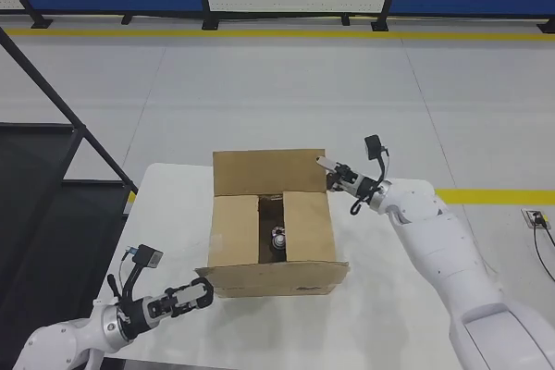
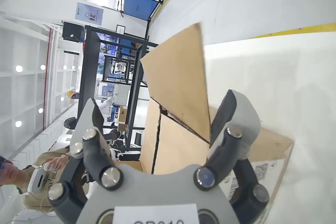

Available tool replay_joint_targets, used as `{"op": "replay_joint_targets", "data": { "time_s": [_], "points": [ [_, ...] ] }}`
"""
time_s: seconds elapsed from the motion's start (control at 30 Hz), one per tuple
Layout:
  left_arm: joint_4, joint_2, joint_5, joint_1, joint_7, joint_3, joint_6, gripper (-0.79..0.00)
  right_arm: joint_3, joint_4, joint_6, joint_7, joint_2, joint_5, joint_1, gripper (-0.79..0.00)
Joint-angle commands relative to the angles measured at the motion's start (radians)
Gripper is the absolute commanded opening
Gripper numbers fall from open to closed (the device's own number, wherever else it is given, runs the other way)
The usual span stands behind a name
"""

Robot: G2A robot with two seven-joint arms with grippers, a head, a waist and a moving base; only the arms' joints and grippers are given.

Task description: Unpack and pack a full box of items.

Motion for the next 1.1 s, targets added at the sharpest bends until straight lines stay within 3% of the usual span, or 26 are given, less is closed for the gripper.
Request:
{"op": "replay_joint_targets", "data": {
  "time_s": [0.0,0.33,0.67,1.07],
  "points": [
    [0.004,0.001,0.002,-0.003,0.003,0.004,0.002,0.000,0.013,0.006,-0.017,0.028,0.003,0.024,0.004,0.000],
    [0.003,0.001,0.063,-0.028,0.096,0.030,0.022,0.000,0.049,-0.002,-0.057,0.166,0.021,0.071,0.021,0.000],
    [0.004,-0.006,0.087,-0.083,0.222,0.086,0.077,0.000,0.030,-0.054,-0.014,0.278,0.032,0.004,0.053,0.000],
    [-0.005,-0.012,0.197,-0.139,0.337,0.151,0.146,0.000,-0.005,-0.125,0.305,0.281,0.026,-0.066,0.045,0.000]
  ]
}}
